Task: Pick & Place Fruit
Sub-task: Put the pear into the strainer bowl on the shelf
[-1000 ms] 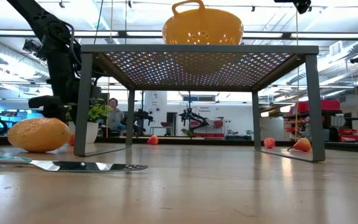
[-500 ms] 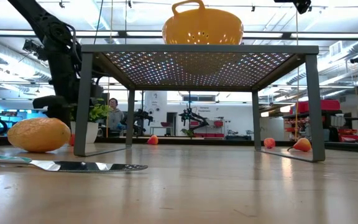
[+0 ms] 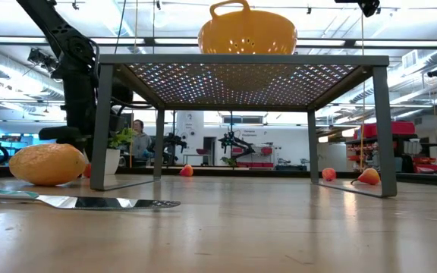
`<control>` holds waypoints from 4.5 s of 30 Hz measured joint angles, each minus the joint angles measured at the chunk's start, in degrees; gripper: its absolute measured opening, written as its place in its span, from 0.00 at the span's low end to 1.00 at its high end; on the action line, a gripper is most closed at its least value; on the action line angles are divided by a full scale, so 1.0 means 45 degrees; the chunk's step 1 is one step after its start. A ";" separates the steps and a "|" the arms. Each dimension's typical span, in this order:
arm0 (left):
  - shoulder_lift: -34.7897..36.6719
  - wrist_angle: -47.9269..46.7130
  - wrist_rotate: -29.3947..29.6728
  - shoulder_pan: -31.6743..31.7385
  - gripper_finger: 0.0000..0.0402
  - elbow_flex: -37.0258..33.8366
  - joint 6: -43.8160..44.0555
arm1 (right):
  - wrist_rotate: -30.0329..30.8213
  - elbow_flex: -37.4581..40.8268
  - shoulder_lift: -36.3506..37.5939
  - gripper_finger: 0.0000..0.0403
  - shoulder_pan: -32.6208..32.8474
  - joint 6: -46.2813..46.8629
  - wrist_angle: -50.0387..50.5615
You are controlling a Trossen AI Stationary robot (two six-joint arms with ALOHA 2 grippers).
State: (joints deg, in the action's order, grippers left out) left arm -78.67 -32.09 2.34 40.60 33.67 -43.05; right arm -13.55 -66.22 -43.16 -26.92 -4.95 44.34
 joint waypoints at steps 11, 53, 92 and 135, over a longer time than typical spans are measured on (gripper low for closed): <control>0.0005 -0.0017 -0.0047 0.0005 0.59 0.0287 -0.0153 | 0.0003 0.0000 0.0000 0.12 0.0001 -0.0001 0.0000; 0.0010 -0.1536 0.0204 0.0010 0.37 0.1368 -0.0101 | -0.0002 0.0000 0.0000 0.12 0.0001 0.0000 0.0000; 0.4224 -0.3767 -0.0235 -0.1027 0.35 0.1559 0.2658 | -0.0007 0.0000 0.0005 0.12 0.0001 -0.0005 -0.0636; 0.5105 -0.1343 -0.1005 -0.5933 0.35 0.2939 0.9626 | -0.0050 0.0000 0.0005 0.12 0.0000 0.0000 -0.0772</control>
State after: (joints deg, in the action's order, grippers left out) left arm -55.70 -38.13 -2.18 13.90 46.89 0.27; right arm -13.78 -66.22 -43.13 -26.92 -4.95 40.86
